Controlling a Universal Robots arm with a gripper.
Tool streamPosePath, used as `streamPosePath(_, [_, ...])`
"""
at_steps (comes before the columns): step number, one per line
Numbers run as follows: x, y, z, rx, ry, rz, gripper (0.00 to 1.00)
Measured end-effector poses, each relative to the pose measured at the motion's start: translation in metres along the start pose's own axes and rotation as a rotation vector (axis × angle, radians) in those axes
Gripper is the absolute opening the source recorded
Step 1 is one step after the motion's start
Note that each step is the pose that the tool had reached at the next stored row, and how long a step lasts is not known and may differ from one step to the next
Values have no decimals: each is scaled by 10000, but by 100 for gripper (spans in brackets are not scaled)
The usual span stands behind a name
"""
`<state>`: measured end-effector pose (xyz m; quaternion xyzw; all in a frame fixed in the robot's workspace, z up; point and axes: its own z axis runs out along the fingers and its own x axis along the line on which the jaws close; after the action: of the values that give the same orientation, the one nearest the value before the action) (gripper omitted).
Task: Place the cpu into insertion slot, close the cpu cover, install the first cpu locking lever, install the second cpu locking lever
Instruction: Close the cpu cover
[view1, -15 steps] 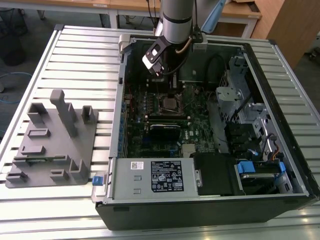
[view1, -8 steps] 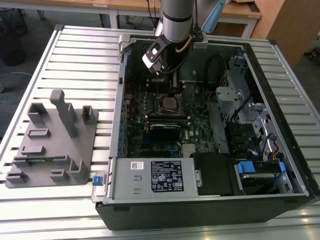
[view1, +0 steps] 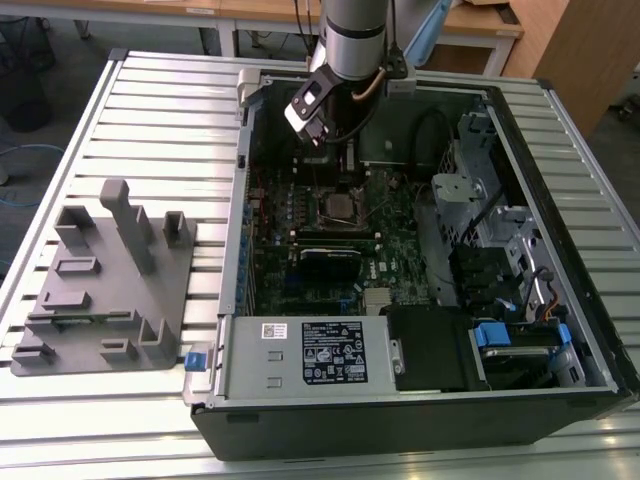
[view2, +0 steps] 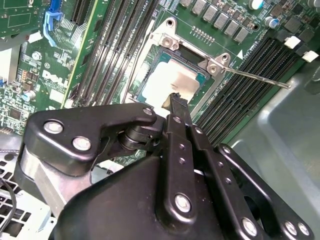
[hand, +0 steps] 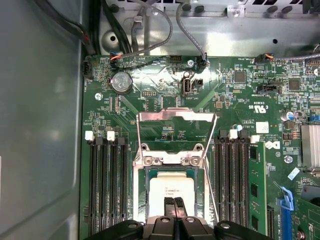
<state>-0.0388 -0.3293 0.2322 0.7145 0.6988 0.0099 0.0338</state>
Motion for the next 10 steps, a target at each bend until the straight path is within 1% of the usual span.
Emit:
streamPosePath(8, [0, 0, -3, -1, 1, 0, 11])
streamPosePath(10, [-1, 0, -13, 3, -3, 0, 11])
